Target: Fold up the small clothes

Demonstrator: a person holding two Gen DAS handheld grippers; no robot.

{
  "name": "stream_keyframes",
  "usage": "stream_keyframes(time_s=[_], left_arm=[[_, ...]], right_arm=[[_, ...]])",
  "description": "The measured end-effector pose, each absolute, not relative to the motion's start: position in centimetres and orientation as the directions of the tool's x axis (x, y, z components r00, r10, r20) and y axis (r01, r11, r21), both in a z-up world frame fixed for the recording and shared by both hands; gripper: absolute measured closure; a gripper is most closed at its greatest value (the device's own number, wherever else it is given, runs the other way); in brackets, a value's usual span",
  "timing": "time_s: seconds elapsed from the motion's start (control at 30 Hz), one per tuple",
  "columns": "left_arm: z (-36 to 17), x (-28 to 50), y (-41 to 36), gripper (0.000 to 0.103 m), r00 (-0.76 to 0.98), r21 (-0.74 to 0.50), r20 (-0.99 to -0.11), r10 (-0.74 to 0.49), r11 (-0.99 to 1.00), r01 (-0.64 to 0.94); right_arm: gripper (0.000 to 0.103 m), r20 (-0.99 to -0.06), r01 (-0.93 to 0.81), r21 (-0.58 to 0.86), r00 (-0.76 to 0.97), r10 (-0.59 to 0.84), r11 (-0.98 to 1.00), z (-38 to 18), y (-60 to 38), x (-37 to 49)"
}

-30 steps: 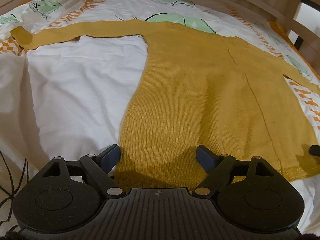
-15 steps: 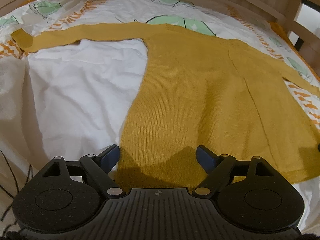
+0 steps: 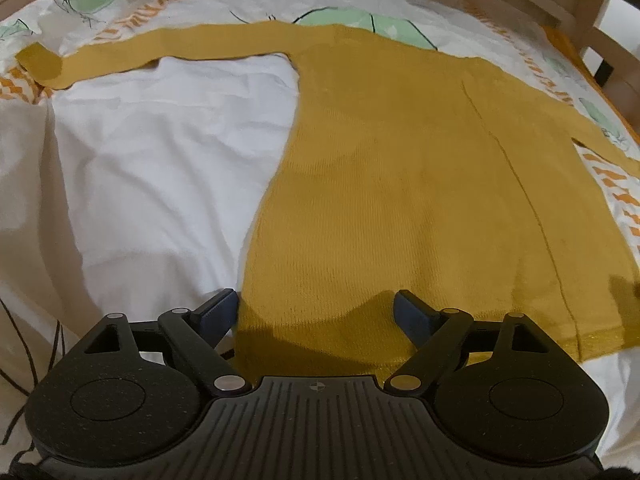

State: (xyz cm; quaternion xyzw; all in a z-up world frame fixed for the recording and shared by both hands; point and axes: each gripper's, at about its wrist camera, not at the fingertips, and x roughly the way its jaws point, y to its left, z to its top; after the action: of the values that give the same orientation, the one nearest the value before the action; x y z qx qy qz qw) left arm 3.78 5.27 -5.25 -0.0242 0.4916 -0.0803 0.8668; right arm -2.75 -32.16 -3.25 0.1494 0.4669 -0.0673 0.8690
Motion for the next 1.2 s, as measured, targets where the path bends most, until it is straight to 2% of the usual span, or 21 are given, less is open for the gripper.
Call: stream_keyframes(time_s=[0.1, 0.27, 0.5, 0.97, 1.07, 1.13, 1.2], left_arm=[[-4.5, 3.9, 5.2, 0.022, 0.504, -0.117, -0.850, -0.153, 0.988, 0.102], [-2.1, 4.5, 4.2, 0.022, 0.585, -0.076, -0.800, -0.137, 0.989, 0.127], [-0.2, 9.4, 1.3, 0.022, 0.658, -0.044, -0.736, -0.159, 0.981, 0.188], [-3.6, 18.9, -2.6, 0.022, 0.679, 0.058, -0.726, -0.107, 0.975, 0.215], [-5.1, 20.8, -2.8, 0.021, 0.636, 0.073, -0.767, -0.082, 0.974, 0.214], [-6.1, 21.8, -2.9, 0.017, 0.592, 0.073, -0.803, -0.069, 0.975, 0.212], [-6.0, 21.5, -2.6, 0.016, 0.623, 0.053, -0.777, -0.089, 0.977, 0.206]], right_arm=[[0.015, -0.812, 0.246, 0.179, 0.583, 0.002, 0.952, -2.2, -32.2, -2.5], [0.012, -0.751, 0.195, 0.210, 0.660, 0.030, 0.958, -0.8, -32.2, -1.0], [0.011, -0.693, 0.073, 0.189, 0.717, 0.080, 0.979, 0.6, -31.1, 4.6], [0.011, -0.642, -0.124, 0.030, 0.759, 0.114, 0.992, -0.6, -31.0, 18.1], [0.009, -0.655, -0.132, 0.000, 0.749, 0.100, 0.991, -1.2, -31.1, 21.3], [0.009, -0.661, -0.135, -0.019, 0.745, 0.089, 0.991, -1.6, -31.2, 23.2], [0.009, -0.664, -0.149, -0.042, 0.743, 0.084, 0.988, -2.1, -31.0, 25.3]])
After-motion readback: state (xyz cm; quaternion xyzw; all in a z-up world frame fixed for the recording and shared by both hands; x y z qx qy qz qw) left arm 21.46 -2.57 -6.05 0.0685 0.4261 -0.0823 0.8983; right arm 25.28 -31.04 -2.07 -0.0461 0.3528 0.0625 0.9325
